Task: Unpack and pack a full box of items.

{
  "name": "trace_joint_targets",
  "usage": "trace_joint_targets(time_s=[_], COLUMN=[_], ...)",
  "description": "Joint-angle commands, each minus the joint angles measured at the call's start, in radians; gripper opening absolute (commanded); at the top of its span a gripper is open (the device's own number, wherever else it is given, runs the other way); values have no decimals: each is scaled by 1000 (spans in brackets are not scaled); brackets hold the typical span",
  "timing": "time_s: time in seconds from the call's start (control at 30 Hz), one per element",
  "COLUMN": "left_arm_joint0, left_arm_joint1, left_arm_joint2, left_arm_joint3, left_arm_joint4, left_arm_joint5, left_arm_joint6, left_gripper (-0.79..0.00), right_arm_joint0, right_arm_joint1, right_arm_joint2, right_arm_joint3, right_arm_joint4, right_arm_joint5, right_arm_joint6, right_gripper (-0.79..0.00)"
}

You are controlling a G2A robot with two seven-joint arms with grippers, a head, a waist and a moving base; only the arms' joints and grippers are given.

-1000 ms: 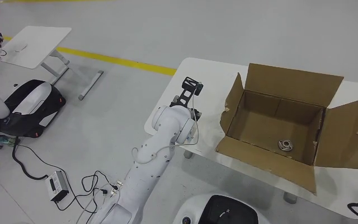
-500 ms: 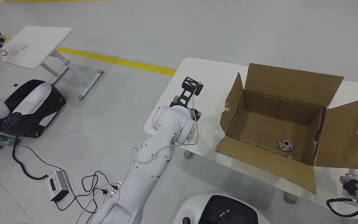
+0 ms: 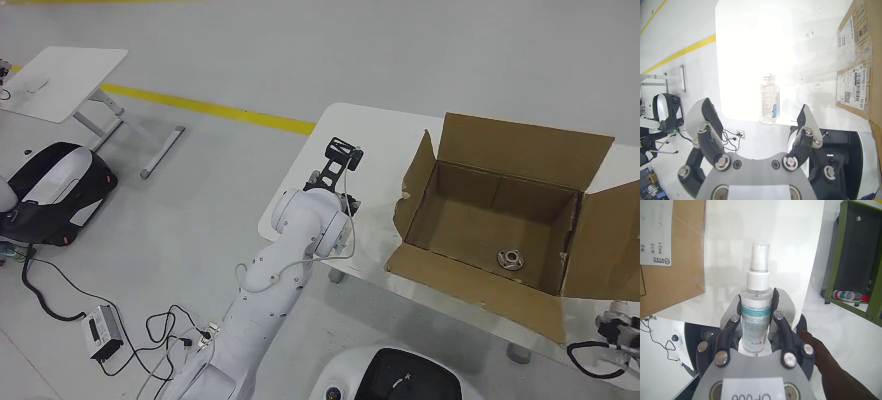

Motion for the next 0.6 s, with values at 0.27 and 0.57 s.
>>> trace_joint_targets(time_s=[0.27, 0.57], left_arm_joint0=[0, 0], left_arm_joint1=[0, 0], left_arm_joint2=[0, 0], left_arm_joint3=[0, 0], left_arm_joint4=[0, 0], left_arm_joint5=[0, 0], left_arm_joint6=[0, 0], left_gripper=[0, 0], right_arm_joint0=[23, 48], right_arm_joint1=[5, 8], right_arm_joint2=[-29, -64], right_arm_joint3=[75, 119], right_arm_joint4=[-21, -29], right_arm_joint5=[5, 11], right_arm_joint6=[-15, -24], right_gripper=[-785, -757])
